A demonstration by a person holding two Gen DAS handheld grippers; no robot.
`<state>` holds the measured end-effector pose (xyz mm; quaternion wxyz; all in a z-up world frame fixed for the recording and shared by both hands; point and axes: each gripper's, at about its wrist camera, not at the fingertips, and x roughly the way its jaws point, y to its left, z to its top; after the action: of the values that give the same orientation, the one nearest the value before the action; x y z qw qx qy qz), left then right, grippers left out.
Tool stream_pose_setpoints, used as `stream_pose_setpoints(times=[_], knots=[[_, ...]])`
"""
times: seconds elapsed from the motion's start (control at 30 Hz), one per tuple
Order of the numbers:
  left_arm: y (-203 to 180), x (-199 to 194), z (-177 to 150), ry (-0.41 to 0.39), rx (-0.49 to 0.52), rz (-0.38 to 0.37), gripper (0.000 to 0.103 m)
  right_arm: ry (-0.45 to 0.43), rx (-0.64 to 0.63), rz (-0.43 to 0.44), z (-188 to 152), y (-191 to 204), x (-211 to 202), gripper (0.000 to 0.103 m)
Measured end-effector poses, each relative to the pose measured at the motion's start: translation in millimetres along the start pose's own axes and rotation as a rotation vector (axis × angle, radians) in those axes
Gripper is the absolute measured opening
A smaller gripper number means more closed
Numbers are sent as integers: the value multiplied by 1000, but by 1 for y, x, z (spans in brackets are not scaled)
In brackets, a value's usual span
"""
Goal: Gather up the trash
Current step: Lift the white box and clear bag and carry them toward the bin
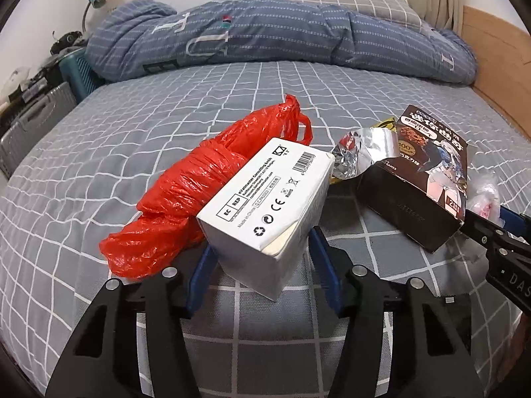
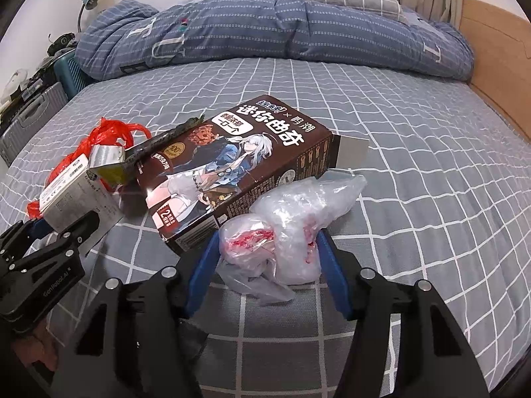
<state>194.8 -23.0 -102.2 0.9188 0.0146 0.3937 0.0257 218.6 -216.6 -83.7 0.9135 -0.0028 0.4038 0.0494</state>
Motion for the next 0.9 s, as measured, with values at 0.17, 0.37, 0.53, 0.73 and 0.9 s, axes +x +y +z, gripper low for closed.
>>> stream_pose_setpoints(times=[0.17,0.37,0.53,0.73,0.9], knots=[[3,-2,0,-6,-12,-13,51,-12,-8,0,2,2,-4,57],[4,-7,0,-20,-14,-37,47,-27,-7,3,4,2,-10,57],[6,-8,1,-15,-29,-51,46,-33,-5,8,7,4,-15,57],[4,-16,5,-22,-22,-63,46,-47,-8,10,11,5,-27,57],[3,-29,8,-34,-14,-66,45,-65,-12,10,16,8,-40,57]])
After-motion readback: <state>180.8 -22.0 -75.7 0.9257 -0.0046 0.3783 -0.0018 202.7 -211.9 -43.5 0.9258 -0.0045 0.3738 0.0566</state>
